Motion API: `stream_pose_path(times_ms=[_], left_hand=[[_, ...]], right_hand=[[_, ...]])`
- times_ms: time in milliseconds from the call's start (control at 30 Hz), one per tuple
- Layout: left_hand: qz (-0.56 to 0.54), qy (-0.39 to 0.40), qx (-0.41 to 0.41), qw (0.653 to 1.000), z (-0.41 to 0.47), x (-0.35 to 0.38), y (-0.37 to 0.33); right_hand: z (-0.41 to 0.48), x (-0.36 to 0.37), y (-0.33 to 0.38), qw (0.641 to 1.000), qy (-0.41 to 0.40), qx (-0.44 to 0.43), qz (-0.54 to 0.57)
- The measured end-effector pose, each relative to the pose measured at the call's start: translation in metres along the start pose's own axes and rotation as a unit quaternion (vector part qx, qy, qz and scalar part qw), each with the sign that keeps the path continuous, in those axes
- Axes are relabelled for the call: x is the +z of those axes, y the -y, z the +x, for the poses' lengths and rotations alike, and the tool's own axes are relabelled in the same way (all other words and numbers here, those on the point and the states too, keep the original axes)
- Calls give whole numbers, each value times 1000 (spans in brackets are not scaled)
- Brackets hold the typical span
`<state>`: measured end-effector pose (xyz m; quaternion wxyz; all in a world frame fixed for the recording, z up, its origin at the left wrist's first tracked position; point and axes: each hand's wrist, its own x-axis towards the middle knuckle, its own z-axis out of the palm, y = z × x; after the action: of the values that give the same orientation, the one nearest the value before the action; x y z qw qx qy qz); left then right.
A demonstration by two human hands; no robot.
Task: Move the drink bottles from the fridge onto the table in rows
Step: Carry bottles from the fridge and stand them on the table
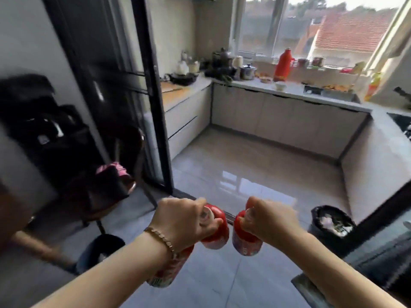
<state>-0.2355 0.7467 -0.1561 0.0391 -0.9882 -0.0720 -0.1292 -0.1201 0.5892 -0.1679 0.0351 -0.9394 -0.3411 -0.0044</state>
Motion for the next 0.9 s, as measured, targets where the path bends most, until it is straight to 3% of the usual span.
stream_pose_path(times_ms=[267,667,900], left_hand=[[19,29,-238,971,-109,25,219],[60,48,-518,852,-199,30,456],[68,40,-630,772,-247,35,569]], right_hand=[[113,40,245,981,64,-178,40],[250,80,537,900,89,-419,81],[302,108,686,865,131,-475,95]])
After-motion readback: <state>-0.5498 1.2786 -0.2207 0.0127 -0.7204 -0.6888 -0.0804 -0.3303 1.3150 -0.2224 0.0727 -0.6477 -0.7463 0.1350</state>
